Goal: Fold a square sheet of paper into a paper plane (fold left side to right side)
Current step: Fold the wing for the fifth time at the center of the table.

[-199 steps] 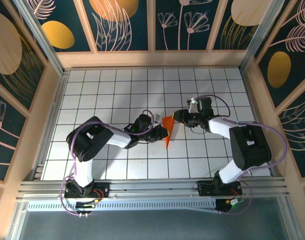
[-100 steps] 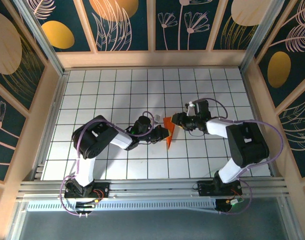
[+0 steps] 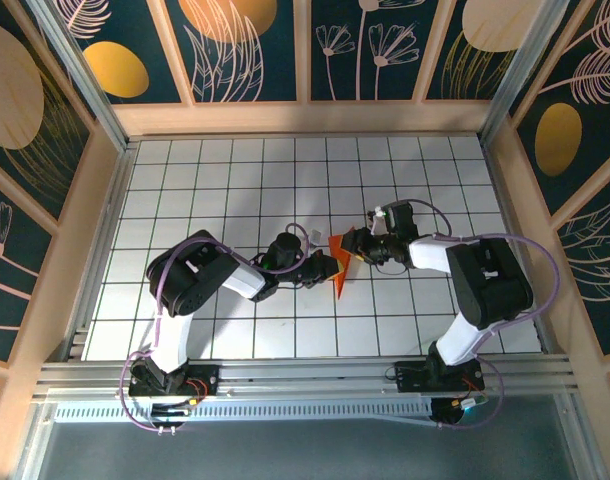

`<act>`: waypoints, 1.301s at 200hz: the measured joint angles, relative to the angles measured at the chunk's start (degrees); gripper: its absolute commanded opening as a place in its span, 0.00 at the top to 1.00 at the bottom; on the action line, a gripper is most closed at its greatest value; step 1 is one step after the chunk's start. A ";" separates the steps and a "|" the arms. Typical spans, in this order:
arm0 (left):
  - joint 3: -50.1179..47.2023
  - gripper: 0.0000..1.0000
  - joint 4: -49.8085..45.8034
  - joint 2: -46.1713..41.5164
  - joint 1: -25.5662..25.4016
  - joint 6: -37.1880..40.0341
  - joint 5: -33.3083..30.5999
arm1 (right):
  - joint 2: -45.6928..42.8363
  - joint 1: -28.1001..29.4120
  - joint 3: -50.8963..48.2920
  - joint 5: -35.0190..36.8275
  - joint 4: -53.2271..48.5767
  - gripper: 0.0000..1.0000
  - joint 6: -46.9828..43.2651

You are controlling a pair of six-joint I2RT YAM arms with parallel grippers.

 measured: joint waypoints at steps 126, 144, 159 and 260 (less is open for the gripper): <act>-0.02 0.79 1.03 1.42 0.02 -0.81 -0.11 | 2.40 0.83 1.55 1.22 -1.68 0.56 0.37; -0.13 0.73 0.31 1.31 0.26 -0.28 -0.26 | 2.51 0.83 1.70 1.25 -1.97 0.56 0.35; -0.42 0.70 0.00 1.07 0.79 -0.13 -0.28 | 2.51 0.83 1.70 1.27 -2.01 0.56 0.35; 1.40 0.84 -5.05 0.39 2.58 3.02 -1.36 | 2.62 1.05 2.16 1.75 -2.78 0.56 0.33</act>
